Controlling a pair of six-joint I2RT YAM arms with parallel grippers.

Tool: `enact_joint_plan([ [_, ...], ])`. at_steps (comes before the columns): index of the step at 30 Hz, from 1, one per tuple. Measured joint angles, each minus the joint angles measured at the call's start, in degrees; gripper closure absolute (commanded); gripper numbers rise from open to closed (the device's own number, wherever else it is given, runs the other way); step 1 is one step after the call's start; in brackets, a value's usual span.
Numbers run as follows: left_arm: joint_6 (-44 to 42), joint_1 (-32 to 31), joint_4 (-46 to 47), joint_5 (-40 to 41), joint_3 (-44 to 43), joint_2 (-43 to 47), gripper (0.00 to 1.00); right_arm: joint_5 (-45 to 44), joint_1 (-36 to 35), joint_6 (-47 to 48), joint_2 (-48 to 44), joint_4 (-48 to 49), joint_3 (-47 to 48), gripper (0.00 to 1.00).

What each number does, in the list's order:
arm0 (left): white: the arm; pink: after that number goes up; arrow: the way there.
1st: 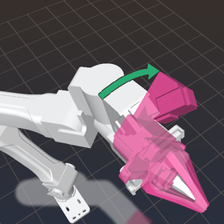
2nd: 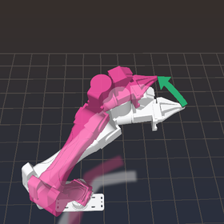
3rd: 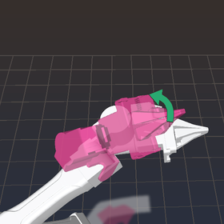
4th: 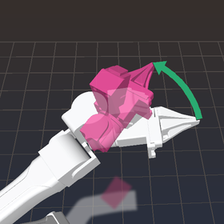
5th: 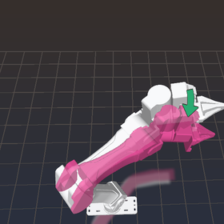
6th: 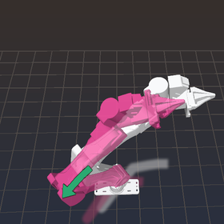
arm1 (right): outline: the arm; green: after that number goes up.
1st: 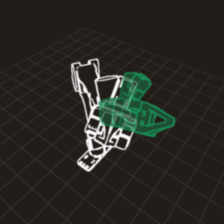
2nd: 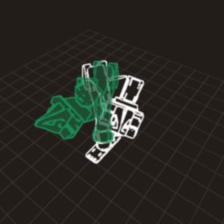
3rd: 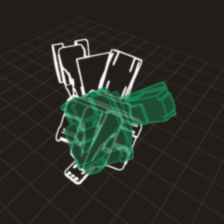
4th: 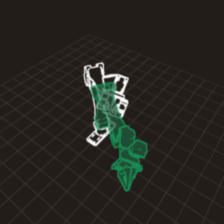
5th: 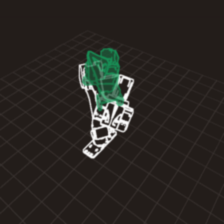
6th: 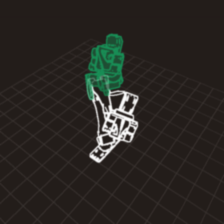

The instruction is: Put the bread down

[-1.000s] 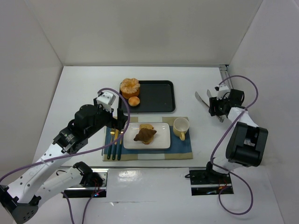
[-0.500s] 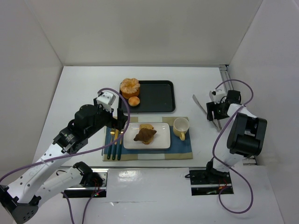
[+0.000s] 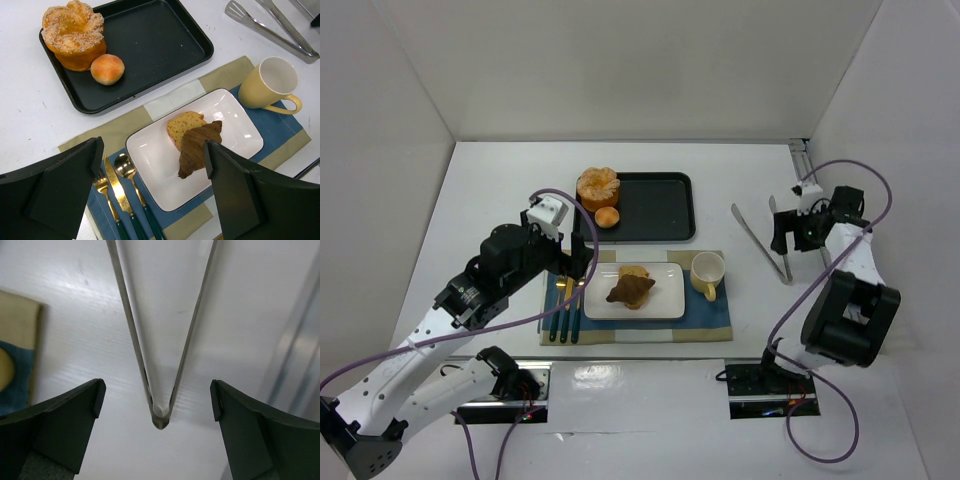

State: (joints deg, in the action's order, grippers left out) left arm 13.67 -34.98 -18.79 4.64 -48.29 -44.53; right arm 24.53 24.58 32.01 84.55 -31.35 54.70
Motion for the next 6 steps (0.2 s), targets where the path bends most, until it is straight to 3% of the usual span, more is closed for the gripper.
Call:
enact_joint_plan([
  [6,0.0,0.0,0.1,-0.5,0.0,0.0,0.0,3.0,-1.0,-3.4,-15.1,-1.2,5.0,0.0],
])
